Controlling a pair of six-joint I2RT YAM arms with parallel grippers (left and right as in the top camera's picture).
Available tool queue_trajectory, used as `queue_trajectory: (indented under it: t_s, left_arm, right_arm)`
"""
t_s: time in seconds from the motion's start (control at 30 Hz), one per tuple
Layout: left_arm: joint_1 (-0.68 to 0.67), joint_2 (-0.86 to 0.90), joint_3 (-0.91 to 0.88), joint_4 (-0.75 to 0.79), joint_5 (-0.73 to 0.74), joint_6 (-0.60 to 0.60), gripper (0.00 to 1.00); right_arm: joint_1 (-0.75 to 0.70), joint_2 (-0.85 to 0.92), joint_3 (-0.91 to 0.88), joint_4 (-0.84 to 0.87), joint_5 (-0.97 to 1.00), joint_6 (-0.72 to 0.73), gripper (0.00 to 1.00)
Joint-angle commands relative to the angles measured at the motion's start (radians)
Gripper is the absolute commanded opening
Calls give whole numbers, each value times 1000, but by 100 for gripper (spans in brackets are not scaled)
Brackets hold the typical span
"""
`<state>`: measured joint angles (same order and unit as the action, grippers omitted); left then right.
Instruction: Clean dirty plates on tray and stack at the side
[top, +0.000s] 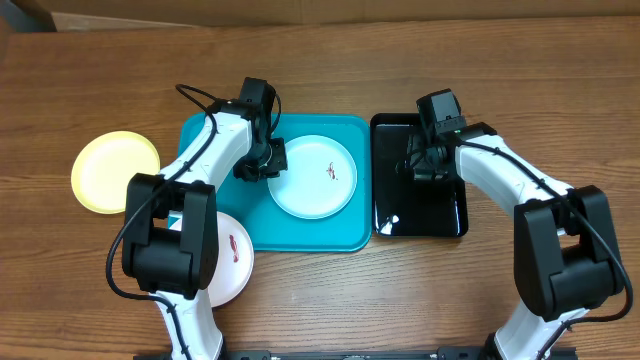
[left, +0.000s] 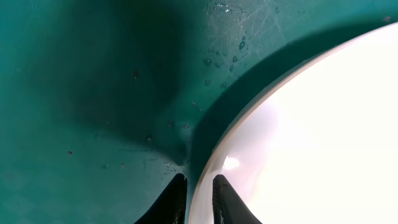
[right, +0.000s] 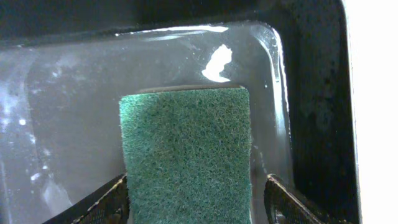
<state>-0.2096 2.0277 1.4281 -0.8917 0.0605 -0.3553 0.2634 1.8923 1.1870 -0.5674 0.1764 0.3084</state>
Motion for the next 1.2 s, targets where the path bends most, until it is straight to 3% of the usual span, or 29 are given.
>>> queue_trajectory:
  t_s: [0.0, 0.07, 0.23, 0.33, 0.43, 0.47, 0.8, 1.17]
  left_arm:
    - [-7, 14, -6, -1, 11, 19, 18]
    - [-7, 14, -6, -1, 11, 19, 18]
    - [-7, 14, -6, -1, 10, 19, 18]
    - [-7, 14, -6, -1, 10, 19, 18]
    - [-7, 14, -6, 2, 3, 19, 20]
    - [-7, 14, -6, 3, 3, 19, 20]
    - [-7, 14, -6, 3, -19, 18, 25]
    - [-8, 14, -6, 6, -19, 18, 26]
  right_arm:
    - [4, 18, -9, 5, 14, -6, 67]
    - [4, 22, -9, -2, 14, -6, 65]
    - [4, 22, -9, -14, 14, -6, 43]
    - [4, 22, -8, -13, 14, -7, 38]
    - [4, 16, 13, -19, 13, -6, 6]
    - [4, 10, 27, -32, 13, -6, 4]
    - [4, -28, 140, -245, 14, -6, 4]
    - [6, -30, 152, -280, -2, -7, 4]
